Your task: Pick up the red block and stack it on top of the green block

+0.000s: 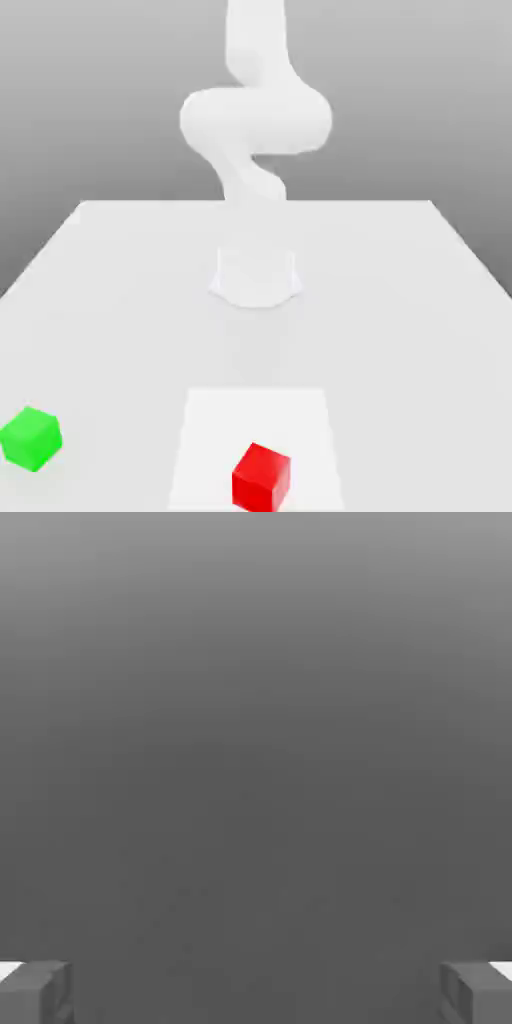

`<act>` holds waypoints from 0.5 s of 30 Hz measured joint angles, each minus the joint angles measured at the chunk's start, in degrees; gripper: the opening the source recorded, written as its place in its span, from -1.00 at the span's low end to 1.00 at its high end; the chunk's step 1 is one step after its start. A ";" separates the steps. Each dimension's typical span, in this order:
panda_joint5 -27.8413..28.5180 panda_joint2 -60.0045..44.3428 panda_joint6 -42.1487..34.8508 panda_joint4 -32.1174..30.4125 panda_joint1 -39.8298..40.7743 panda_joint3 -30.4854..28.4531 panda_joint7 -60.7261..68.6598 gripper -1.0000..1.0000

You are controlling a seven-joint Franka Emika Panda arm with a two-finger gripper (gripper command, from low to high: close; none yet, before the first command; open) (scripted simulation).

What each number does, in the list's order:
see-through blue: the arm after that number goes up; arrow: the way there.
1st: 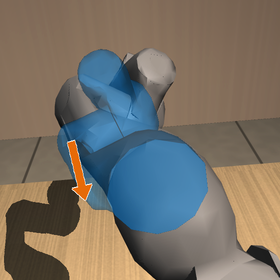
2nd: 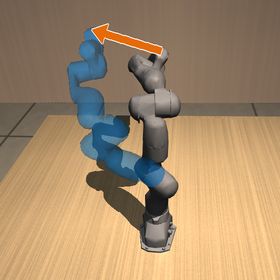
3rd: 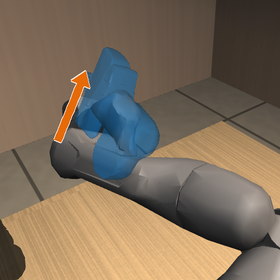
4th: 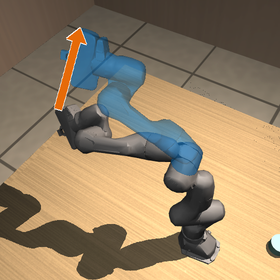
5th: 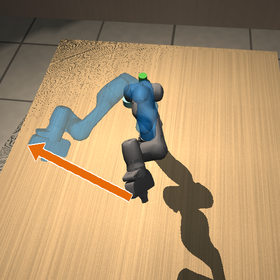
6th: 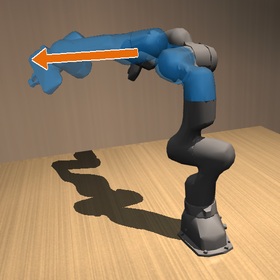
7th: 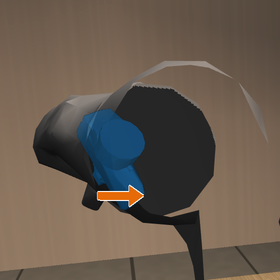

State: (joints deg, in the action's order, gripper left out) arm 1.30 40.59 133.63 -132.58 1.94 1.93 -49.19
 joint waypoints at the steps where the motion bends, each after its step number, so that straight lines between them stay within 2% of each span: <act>1: 0.58 -2.26 0.80 -0.34 0.81 0.80 -1.46 0.00; 15: 7.85 -31.71 11.04 -4.74 7.31 6.86 -20.18 0.00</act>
State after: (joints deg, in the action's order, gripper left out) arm 9.16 8.89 144.67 -137.32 9.25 8.79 -69.37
